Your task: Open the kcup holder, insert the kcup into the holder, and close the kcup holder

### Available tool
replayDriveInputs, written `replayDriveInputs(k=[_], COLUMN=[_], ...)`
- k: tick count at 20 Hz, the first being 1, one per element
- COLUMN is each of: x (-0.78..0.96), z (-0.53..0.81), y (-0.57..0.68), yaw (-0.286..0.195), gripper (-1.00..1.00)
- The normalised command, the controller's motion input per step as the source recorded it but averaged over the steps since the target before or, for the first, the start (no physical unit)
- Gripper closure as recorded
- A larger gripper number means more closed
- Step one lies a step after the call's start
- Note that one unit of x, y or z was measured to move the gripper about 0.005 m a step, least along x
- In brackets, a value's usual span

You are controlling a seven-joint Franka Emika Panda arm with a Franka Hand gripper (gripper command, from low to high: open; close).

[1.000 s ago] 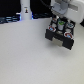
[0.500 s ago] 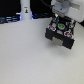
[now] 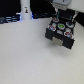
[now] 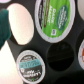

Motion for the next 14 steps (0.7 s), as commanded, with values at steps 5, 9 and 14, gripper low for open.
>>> replayDriveInputs(k=[5,9,14], x=[0.55,0.62,0.72], z=[0.33,0.27,0.19], y=[-0.48,-0.43,-0.39], yaw=[0.041,0.03,0.016], gripper=[-1.0,-1.0,-1.0])
